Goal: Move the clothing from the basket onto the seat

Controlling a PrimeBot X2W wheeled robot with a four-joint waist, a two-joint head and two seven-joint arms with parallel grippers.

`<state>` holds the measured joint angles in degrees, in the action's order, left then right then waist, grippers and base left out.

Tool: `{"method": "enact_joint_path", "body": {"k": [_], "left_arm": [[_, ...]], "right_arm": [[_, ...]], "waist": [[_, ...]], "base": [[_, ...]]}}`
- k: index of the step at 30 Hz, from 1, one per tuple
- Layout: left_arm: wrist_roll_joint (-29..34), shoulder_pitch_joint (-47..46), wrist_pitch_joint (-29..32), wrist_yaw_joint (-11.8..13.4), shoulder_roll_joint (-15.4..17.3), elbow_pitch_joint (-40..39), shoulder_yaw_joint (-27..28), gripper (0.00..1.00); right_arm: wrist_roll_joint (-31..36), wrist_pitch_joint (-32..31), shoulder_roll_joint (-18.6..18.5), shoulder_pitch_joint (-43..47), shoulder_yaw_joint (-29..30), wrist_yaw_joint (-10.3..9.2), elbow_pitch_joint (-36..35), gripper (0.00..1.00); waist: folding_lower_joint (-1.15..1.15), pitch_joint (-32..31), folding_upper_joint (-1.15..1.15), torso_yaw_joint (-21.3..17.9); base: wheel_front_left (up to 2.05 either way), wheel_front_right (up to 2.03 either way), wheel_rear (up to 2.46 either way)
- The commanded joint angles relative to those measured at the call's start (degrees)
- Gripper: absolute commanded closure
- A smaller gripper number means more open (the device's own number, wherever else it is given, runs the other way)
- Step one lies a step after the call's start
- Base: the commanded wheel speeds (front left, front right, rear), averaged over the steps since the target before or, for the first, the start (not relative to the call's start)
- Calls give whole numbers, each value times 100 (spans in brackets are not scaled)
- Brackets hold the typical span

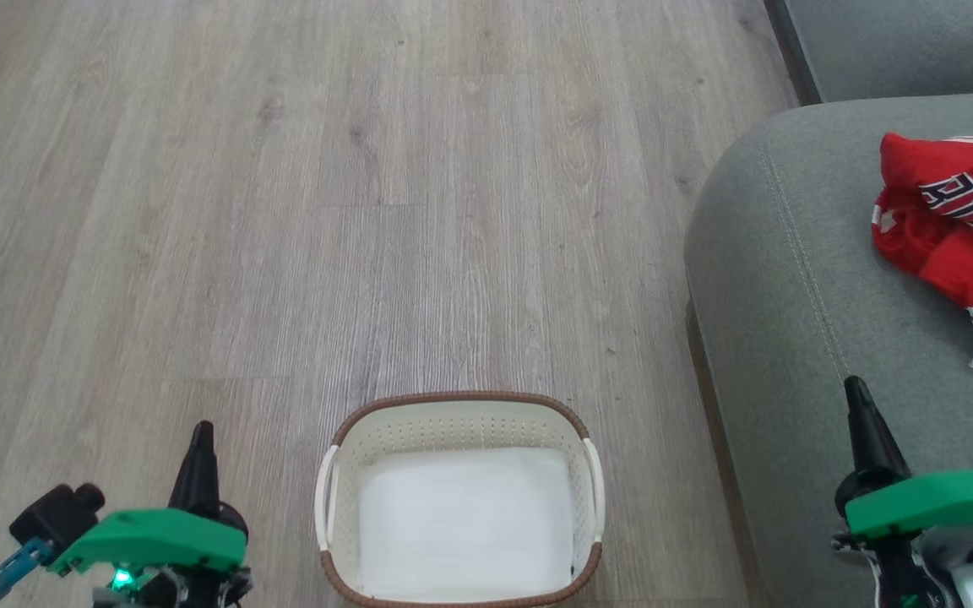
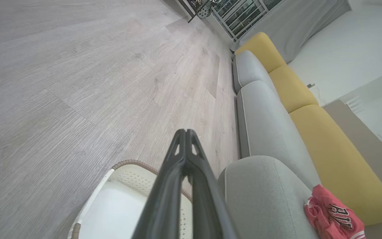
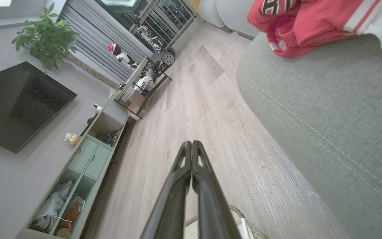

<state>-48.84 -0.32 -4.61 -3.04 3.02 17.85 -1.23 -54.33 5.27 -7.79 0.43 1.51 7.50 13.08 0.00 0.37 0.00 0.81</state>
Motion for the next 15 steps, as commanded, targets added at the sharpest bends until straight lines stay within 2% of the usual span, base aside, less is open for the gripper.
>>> {"method": "enact_joint_path", "body": {"k": [1,15], "left_arm": [[-191,-317,44,-58,15,-219,153,100],[-1021,-372,258,-135,9,-251,278,100]], "right_arm": [[-178,-65,-27,-331,16,0,-167,100],[-905,-284,73,-397,109,-1,-115,100]], "waist": [[0,0,0,-2],[0,-4,0,-18]], "base": [[0,0,0],[0,0,0]]}}
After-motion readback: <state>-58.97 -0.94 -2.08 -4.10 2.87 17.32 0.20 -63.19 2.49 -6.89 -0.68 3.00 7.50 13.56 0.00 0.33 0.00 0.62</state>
